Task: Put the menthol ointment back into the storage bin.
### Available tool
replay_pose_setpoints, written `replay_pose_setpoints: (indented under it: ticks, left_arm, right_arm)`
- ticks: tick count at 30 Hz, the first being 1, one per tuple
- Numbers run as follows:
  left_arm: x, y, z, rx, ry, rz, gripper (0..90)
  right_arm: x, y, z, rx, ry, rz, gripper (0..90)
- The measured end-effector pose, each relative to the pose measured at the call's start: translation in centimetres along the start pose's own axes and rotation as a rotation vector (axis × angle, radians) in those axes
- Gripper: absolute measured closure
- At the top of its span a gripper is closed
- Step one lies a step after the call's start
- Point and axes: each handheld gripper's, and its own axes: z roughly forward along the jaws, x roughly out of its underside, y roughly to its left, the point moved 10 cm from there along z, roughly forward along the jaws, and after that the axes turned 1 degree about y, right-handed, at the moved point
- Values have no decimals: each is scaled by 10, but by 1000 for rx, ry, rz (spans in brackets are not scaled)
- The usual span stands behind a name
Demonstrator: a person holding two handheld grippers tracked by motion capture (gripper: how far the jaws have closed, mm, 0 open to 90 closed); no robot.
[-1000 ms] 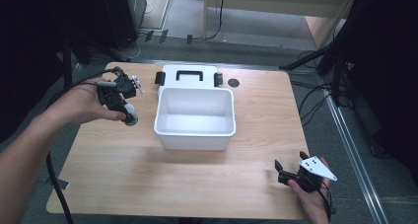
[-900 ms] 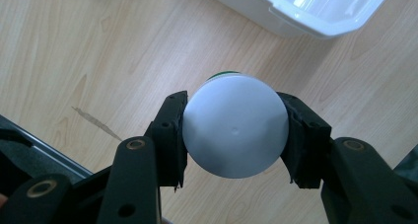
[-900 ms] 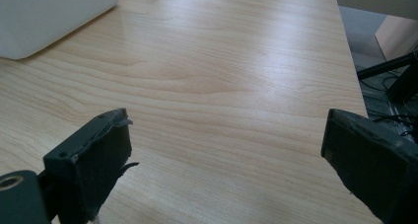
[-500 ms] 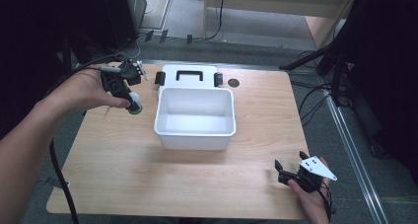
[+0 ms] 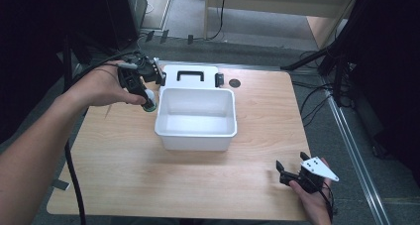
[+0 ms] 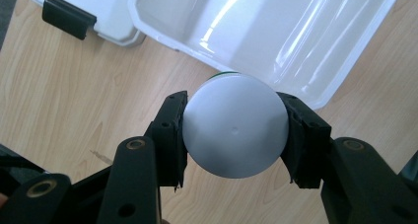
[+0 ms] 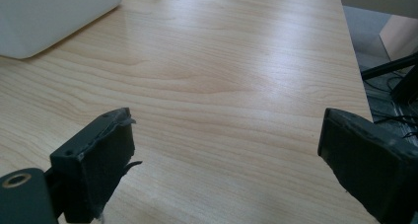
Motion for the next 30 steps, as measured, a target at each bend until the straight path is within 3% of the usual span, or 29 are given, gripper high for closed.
replay_pose_setpoints:
  ticks: [21, 23, 30]
  left_arm:
    - [-29, -13, 14, 8, -19, 42, 513]
    - [-31, -15, 18, 13, -2, 65, 513]
    - [-32, -17, 32, 35, 15, 63, 513]
  right_arm:
    - [0, 1, 0, -8, 1, -4, 77]
    - [0, 1, 0, -7, 2, -5, 77]
    - [0, 1, 0, -8, 1, 1, 77]
